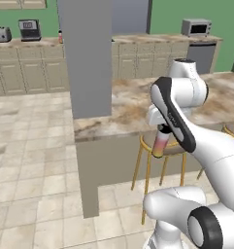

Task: Place the large bottle from the dining counter next to the other large bottle outside the sink, and place the small bottle from the dining counter next to the other small bottle inside the sink.

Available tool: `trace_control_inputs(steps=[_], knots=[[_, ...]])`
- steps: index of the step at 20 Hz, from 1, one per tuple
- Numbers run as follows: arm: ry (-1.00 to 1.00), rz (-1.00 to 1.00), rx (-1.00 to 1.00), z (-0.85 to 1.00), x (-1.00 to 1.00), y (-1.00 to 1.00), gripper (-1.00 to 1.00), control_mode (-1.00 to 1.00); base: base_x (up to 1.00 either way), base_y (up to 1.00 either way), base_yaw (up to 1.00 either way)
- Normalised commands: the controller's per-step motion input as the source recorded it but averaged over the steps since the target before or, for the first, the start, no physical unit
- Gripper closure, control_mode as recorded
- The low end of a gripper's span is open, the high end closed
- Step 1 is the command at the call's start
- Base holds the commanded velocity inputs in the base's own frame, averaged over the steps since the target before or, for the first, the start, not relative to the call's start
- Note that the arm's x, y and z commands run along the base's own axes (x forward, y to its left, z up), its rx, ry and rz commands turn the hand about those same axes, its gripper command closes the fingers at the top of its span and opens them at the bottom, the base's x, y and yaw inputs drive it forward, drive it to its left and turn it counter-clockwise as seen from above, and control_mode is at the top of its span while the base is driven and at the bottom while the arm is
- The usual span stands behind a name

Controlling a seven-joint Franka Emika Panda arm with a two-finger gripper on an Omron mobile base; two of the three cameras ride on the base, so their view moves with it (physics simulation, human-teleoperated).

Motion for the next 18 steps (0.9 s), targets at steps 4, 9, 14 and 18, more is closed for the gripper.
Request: trace_control_inputs(steps=[4,9,14,18], knots=[[0.0,0.0,0.0,0.0,0.0,0.0,1.0,1.0,0.0,1.0,-0.21],[0.0,0.0,0.0,0.0,0.0,0.0,1.0,1.0,0.09,1.0,-0.25],[0.0,0.0,0.0,0.0,0.0,0.0,1.0,1.0,0.2,1.0,-0.2],[0.0,0.0,0.0,0.0,0.0,0.0,1.0,1.0,0.51,1.0,-0.07]])
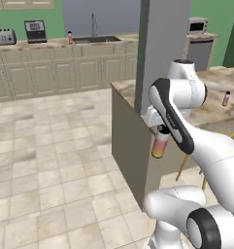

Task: Place the large bottle from the dining counter next to the other large bottle outside the sink, and place the small bottle from the dining counter next to the other small bottle inside the sink.

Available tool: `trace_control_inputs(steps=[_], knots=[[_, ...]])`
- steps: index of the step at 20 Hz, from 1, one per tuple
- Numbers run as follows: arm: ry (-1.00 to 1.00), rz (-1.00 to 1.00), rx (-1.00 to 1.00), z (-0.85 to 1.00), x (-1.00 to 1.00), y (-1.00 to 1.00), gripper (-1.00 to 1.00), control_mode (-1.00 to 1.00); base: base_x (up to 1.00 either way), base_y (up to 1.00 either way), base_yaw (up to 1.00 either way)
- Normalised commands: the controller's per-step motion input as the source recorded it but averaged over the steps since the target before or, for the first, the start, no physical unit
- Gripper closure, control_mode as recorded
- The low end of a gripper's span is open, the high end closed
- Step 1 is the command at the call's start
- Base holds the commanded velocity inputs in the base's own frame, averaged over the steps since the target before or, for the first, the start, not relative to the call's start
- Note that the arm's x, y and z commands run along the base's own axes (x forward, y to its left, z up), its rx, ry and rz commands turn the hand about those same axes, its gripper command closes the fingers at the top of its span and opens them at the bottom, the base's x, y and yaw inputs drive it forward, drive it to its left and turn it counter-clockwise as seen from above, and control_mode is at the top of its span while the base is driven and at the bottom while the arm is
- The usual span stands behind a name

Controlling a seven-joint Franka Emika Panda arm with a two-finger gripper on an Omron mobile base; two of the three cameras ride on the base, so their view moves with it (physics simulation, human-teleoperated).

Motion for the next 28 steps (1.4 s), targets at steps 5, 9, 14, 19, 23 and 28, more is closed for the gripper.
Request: trace_control_inputs(steps=[5,9,14,19,23,28], knots=[[0.0,0.0,0.0,0.0,0.0,0.0,1.0,1.0,0.83,0.72,0.01],[0.0,0.0,0.0,0.0,0.0,0.0,1.0,1.0,0.89,0.09,0.13],[0.0,0.0,0.0,0.0,0.0,0.0,1.0,1.0,0.93,0.0,0.23],[0.0,0.0,0.0,0.0,0.0,0.0,1.0,1.0,0.87,0.1,0.08],[0.0,0.0,0.0,0.0,0.0,0.0,1.0,1.0,0.9,0.33,0.0],[0.0,0.0,0.0,0.0,0.0,0.0,1.0,1.0,0.74,0.48,-0.05]])
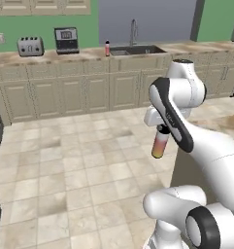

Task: Place the large bottle from the dining counter next to the other large bottle outside the sink, and place the small bottle from the dining counter next to the other small bottle inside the sink.

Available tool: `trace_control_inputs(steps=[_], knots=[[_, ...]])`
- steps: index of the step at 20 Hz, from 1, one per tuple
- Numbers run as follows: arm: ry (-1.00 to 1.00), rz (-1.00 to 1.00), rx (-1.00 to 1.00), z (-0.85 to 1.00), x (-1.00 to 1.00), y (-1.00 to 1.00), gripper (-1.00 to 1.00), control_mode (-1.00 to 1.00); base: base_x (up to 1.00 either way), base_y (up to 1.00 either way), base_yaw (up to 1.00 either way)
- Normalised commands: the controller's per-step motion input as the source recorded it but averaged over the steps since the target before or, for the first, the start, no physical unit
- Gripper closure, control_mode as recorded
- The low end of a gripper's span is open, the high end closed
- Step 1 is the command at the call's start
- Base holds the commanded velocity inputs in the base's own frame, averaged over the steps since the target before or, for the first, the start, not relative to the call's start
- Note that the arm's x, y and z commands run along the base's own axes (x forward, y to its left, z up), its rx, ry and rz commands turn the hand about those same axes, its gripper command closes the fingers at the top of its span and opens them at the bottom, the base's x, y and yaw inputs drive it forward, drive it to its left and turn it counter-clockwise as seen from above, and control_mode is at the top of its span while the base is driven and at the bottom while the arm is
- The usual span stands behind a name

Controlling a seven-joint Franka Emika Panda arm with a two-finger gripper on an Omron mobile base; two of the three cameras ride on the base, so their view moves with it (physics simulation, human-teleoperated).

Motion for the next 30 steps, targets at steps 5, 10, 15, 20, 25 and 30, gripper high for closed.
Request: trace_control_inputs(steps=[5,10,15,20,25,30], knots=[[0.0,0.0,0.0,0.0,0.0,0.0,1.0,1.0,0.63,0.48,-0.07],[0.0,0.0,0.0,0.0,0.0,0.0,1.0,1.0,0.75,0.34,-0.03],[0.0,0.0,0.0,0.0,0.0,0.0,1.0,1.0,0.8,0.09,0.0],[0.0,0.0,0.0,0.0,0.0,0.0,1.0,1.0,0.86,0.0,0.0],[0.0,0.0,0.0,0.0,0.0,0.0,1.0,1.0,0.87,0.0,0.0],[0.0,0.0,0.0,0.0,0.0,0.0,1.0,1.0,0.8,0.0,0.0]])
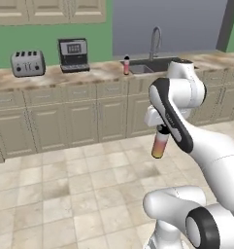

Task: Place the large bottle from the dining counter next to the other large bottle outside the sink, and place the small bottle from the dining counter next to the other small bottle inside the sink.

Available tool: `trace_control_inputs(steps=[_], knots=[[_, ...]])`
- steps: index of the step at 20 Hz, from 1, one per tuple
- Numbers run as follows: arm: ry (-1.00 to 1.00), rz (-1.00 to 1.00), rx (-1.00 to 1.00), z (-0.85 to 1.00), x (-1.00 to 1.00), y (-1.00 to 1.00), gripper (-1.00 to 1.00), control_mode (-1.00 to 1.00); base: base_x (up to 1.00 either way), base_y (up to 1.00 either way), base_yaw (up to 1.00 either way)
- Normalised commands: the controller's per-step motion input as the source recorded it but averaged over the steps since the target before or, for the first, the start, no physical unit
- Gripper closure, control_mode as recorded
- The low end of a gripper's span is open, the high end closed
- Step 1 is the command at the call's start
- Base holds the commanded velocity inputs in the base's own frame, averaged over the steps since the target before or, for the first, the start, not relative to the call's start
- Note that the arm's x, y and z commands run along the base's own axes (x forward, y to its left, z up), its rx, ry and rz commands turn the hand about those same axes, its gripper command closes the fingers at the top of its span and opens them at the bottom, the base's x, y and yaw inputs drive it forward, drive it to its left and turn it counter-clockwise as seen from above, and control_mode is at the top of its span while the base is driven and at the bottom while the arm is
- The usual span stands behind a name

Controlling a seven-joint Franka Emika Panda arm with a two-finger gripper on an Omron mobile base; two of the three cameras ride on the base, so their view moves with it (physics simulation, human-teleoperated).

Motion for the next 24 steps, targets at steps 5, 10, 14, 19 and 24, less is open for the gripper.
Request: trace_control_inputs(steps=[5,10,14,19,24], knots=[[0.0,0.0,0.0,0.0,0.0,0.0,1.0,1.0,0.81,0.0,0.0],[0.0,0.0,0.0,0.0,0.0,0.0,1.0,1.0,0.87,0.0,0.0],[0.0,0.0,0.0,0.0,0.0,0.0,1.0,1.0,0.89,0.0,0.0],[0.0,0.0,0.0,0.0,0.0,0.0,1.0,1.0,0.9,-0.09,0.0],[0.0,0.0,0.0,0.0,0.0,0.0,1.0,1.0,0.82,-0.2,0.0]])
